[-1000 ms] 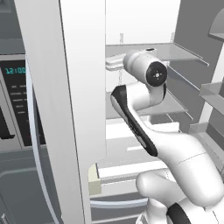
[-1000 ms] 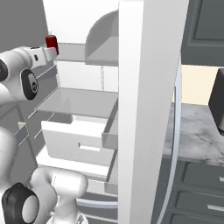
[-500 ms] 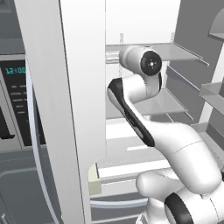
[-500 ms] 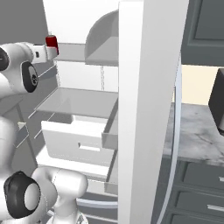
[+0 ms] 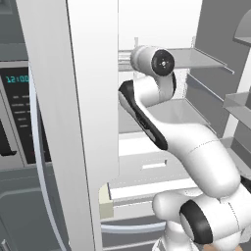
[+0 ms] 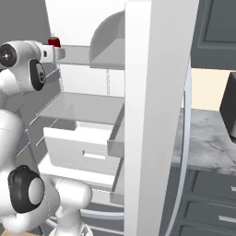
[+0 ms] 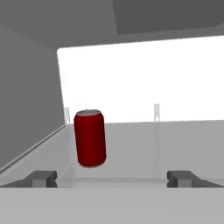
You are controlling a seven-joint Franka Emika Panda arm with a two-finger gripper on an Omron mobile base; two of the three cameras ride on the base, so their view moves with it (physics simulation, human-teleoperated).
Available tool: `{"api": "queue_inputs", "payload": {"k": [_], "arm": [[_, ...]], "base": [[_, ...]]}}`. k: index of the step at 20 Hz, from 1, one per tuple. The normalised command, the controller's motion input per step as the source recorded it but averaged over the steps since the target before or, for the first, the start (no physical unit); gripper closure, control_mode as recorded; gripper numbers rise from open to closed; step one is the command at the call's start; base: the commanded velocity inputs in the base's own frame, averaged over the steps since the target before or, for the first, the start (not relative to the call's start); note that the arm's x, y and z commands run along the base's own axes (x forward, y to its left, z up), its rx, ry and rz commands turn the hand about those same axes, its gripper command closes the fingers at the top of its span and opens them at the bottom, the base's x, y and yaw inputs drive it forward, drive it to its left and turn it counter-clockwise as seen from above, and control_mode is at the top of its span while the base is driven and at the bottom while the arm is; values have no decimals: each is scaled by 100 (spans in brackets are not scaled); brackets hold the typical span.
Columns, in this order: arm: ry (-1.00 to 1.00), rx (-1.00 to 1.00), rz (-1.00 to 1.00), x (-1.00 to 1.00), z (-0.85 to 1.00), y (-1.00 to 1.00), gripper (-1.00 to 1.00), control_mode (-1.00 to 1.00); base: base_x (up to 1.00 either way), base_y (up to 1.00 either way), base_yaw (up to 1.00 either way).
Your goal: Open the fridge, grab two sodas, and place both sodas inside the bowl with ice on the dining counter.
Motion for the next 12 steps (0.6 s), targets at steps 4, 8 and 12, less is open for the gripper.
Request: {"api": "queue_inputs", "payload": {"k": [4,8,12], "arm": [[6,1,-1,42,0,12,-100,-100],[6,0,0,48,0,31,-100,-100],[6,0,0,49,0,34,-100,-100]], "base": [[0,0,0],[0,0,0],[0,0,0]]}}
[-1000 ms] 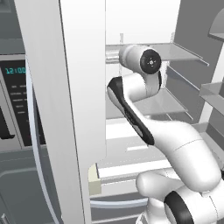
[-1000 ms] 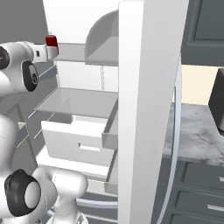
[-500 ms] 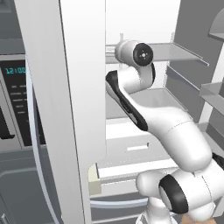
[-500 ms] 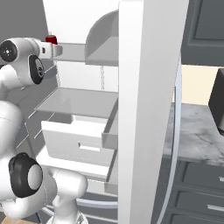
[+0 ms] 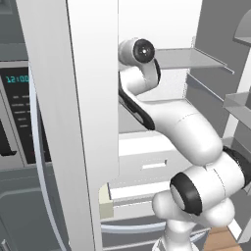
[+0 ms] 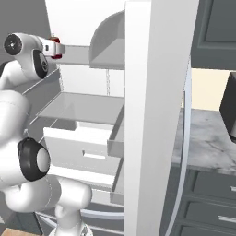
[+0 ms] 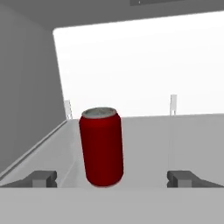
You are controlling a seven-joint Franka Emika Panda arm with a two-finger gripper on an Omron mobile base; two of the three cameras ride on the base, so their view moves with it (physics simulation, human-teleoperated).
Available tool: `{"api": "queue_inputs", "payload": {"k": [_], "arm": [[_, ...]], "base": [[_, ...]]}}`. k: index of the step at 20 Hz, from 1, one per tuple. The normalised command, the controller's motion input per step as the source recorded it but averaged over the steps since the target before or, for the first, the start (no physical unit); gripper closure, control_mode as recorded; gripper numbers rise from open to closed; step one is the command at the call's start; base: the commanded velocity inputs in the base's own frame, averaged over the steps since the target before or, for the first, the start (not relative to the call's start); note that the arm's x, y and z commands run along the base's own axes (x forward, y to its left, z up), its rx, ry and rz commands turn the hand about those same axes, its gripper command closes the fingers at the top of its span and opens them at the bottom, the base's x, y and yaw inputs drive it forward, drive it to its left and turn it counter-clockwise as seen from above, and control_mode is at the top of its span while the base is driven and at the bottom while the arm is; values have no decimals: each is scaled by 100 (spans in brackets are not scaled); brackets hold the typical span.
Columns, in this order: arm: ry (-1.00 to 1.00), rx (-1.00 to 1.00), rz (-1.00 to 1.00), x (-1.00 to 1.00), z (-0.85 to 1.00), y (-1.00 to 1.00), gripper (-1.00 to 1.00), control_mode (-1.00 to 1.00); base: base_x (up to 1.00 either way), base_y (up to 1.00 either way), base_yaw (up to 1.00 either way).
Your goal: Open the fridge, grab two sodas, and place both sodas inside the bowl with ice on the dining counter.
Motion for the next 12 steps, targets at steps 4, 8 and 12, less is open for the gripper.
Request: {"api": "queue_inputs", "payload": {"k": [4,8,12], "arm": [[6,0,0,48,0,26,-100,-100],[2,0,0,34,0,1,-100,-100],[1,0,0,34,0,5,-100,-100]], "base": [[0,0,0],[0,0,0],[0,0,0]]}}
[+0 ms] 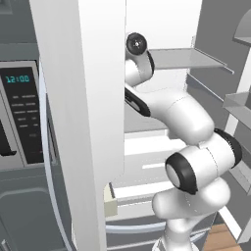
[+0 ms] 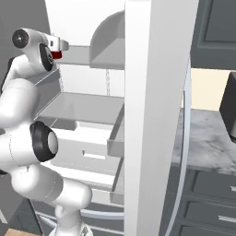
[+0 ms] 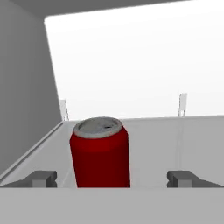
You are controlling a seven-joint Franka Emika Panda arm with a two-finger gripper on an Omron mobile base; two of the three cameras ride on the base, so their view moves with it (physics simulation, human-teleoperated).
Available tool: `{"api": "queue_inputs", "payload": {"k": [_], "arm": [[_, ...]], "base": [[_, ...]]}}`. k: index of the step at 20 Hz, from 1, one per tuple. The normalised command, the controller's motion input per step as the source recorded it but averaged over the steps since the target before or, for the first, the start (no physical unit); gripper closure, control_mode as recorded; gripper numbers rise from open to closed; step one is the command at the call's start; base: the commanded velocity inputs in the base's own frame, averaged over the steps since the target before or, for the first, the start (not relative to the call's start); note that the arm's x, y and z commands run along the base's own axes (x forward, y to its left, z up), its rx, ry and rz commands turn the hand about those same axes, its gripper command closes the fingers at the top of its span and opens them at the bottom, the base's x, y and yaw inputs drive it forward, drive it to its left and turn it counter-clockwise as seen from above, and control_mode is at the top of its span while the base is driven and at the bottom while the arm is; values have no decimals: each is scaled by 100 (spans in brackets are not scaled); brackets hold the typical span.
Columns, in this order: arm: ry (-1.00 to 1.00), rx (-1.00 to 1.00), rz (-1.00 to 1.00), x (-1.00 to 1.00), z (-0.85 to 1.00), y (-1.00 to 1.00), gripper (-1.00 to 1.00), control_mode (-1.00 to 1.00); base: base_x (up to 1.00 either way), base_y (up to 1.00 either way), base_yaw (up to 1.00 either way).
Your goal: Open the fridge, grab two sodas, and place both sodas inside the bowl with ice on the dining counter.
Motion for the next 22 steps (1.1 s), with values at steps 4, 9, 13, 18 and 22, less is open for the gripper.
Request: {"api": "queue_inputs", "payload": {"k": [4,9,13,18,22], "arm": [[5,0,0,36,0,11,-100,-100],[5,0,0,34,-2,4,-100,-100],[4,0,0,31,-9,0,100,-100],[5,0,0,11,-7,1,100,-100],[3,0,0,0,-7,1,100,-100]], "base": [[0,0,0],[0,0,0],[0,0,0],[0,0,0],[0,0,0]]}}
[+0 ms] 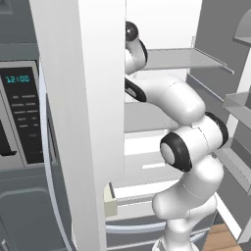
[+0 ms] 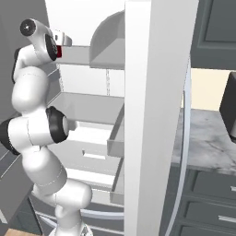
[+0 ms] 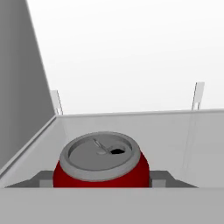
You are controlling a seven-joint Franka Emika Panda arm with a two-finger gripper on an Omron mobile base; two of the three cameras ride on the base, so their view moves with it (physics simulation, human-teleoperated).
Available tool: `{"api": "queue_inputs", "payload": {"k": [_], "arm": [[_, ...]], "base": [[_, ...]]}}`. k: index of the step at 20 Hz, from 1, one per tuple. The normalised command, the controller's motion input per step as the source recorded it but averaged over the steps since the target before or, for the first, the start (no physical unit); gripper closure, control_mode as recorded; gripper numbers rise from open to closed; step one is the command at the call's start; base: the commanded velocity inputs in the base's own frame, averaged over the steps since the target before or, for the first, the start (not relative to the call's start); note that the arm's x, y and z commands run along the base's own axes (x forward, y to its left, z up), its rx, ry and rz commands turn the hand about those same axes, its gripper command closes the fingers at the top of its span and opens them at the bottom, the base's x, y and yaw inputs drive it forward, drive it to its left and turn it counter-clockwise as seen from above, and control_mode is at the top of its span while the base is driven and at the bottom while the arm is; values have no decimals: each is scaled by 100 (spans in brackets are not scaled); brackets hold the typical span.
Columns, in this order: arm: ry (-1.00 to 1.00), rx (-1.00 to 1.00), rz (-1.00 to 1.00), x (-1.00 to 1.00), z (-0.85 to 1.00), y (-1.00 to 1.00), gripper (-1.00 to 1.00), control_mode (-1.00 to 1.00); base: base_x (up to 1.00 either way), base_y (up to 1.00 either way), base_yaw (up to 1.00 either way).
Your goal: Open the fridge, grab two sodas, and place both sodas inside the bowl with ice on the dining counter.
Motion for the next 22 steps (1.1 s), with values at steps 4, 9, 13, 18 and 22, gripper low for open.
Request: {"api": "queue_inputs", "payload": {"k": [4,9,13,18,22], "arm": [[0,0,0,0,-7,0,100,-100],[-7,0,1,-33,-8,-3,100,-100],[-16,0,7,-78,0,-26,100,-100],[-9,1,13,-79,4,-60,100,-100],[-3,1,12,-78,8,-65,100,-100]], "base": [[0,0,0],[0,0,0],[0,0,0],[0,0,0],[0,0,0]]}}
